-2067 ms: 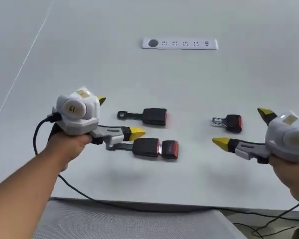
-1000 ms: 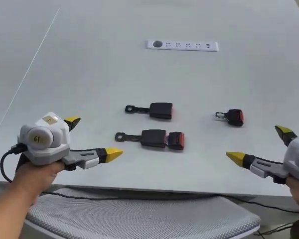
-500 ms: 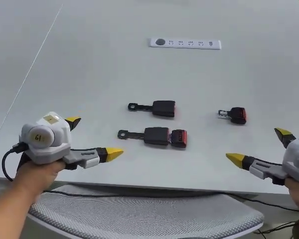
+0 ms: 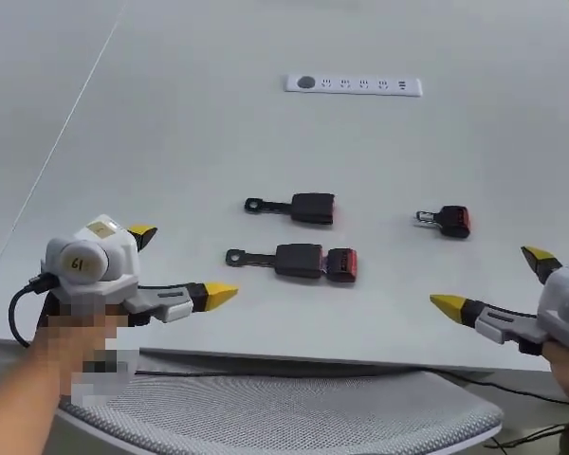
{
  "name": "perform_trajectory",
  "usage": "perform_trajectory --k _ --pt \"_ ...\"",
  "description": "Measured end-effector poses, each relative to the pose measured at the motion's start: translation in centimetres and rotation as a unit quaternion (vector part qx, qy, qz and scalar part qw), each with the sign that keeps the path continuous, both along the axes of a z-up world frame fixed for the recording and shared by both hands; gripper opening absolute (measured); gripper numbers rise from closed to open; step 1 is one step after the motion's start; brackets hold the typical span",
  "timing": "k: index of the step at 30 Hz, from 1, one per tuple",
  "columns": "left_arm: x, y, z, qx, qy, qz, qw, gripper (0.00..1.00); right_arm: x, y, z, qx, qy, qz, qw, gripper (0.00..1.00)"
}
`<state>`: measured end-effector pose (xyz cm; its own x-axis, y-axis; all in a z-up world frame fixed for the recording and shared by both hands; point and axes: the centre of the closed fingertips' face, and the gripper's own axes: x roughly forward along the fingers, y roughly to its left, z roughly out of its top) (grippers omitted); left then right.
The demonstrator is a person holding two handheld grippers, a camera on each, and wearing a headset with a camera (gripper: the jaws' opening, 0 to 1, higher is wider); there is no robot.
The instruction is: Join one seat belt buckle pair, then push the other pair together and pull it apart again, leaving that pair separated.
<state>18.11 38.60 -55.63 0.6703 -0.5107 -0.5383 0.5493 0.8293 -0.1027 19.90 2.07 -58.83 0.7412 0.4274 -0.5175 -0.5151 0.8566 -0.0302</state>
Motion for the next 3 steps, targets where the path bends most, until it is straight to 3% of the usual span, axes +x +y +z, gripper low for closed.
perform_trajectory --k 3 --pt "0.1 0.08 0.11 0.002 -0.001 0.0 1.0 1.0 0.14 -0.13 0.22 0.002 -0.002 -0.003 1.0 0.99"
